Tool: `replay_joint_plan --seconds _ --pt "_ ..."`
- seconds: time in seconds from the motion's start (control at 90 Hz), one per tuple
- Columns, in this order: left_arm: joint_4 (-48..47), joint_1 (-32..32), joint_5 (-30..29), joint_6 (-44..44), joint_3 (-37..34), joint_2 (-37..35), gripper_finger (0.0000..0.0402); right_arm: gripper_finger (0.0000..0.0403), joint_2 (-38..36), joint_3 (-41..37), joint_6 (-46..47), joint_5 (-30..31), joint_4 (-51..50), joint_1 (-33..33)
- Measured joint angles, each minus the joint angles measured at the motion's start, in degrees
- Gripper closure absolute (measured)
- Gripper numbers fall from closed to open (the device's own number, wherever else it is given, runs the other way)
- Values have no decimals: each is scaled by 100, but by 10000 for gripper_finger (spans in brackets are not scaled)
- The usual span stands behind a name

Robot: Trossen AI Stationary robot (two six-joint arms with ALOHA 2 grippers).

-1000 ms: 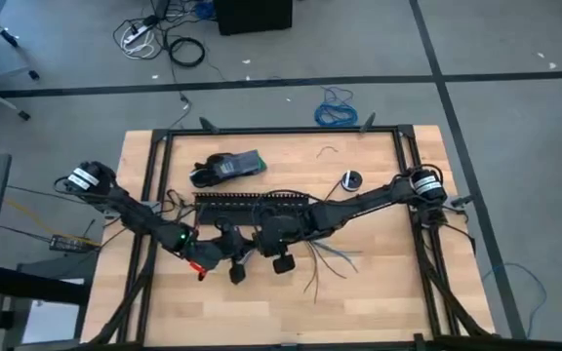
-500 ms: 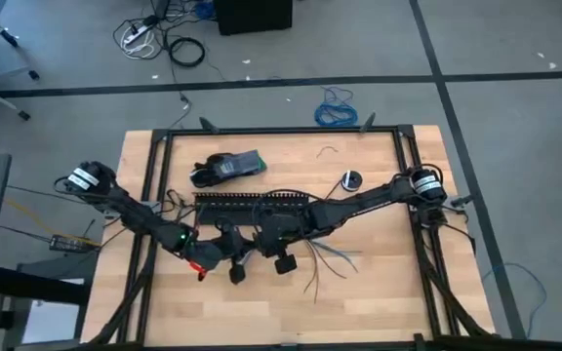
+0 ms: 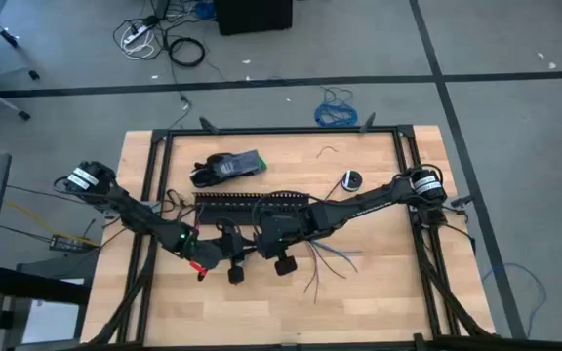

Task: Ziptie cables
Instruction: Wrap the black zip tie on the cables

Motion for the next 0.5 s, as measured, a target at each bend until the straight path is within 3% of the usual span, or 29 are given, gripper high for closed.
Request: replay_joint_plan --seconds 0.5 --pt "-154 12 126 -22 0 0 360 403 0 0 0 49 63 -2"
